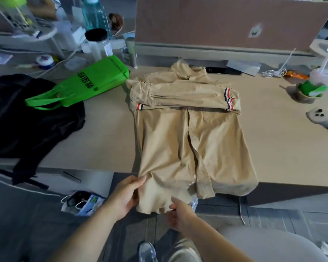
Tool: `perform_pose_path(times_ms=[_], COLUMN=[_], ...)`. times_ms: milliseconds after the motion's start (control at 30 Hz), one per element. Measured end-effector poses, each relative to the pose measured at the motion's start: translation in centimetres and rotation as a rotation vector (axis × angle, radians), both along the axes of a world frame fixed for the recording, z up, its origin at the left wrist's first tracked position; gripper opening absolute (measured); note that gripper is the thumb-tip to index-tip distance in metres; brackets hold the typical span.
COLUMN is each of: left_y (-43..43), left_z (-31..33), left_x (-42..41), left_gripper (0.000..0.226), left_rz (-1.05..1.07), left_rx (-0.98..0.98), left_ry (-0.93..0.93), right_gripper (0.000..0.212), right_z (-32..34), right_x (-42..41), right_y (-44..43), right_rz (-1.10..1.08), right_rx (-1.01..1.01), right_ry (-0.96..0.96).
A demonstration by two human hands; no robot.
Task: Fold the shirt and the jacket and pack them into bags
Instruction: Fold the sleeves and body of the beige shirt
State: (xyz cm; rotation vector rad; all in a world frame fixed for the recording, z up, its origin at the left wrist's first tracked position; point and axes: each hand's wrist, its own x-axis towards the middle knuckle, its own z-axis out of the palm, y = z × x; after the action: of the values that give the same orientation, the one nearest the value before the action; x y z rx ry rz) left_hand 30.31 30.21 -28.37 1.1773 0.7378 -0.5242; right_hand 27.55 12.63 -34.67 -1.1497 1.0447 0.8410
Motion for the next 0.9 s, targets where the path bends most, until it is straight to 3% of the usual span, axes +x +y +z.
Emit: perform_pose_path(times_ms=[67, 167, 233, 333, 433, 600, 767, 900], left_y=[1.1, 2.2, 2.3, 1.3, -0.2, -2.1, -2.3, -2.8], left_z=[-0.1, -1.0, -1.6, -2.0, -1.8, -2.4, -3.3, -3.9], left_x=[-0.5, -1.1, -1.3, -1.1, -0.6, -0.3, 0.3, 0.6], left_gripper=[0.026, 0.055, 0.048, 0.035, 0.028, 0.022, 0.038, 0.042], left_rz=[-0.116, -0.344, -0.393, -0.343, -0.308, -0.365, -0.416, -0.371], left_rx=[-0.082, 0.026, 0.034, 0.046, 0.146, 0.225, 0.342, 0.384], left_ry=[-0.041, -0.048, -0.008, 0.019, 0.013, 0.007, 0.037, 0.043], right_gripper=[0.039, 0.046, 0.041, 0.029, 0.028, 0.054, 0.019, 0.009], right_z=[0.0, -0.3, -0.6, -0.3, -0.8, -1.4, 0.1, 1.2], right_x=[0.2, 1.4, 2.3, 3.2, 3.3, 3.4, 3.4, 2.1], right_y=[0.6, 0.7, 0.7, 0.1, -0.4, -3.6, -6.2, -8.1], right_rz=[-0.182, -0.374, -0.511, -0.518, -0.494, -0.454, -0.052, 0.073], right_rx=[0.182, 0.363, 0.456, 0.465, 0.358, -0.055, -0.053, 0.021], right_ry=[-0.011, -0.105, -0.166, -0.204, -0.204, -0.289, -0.386, -0.406])
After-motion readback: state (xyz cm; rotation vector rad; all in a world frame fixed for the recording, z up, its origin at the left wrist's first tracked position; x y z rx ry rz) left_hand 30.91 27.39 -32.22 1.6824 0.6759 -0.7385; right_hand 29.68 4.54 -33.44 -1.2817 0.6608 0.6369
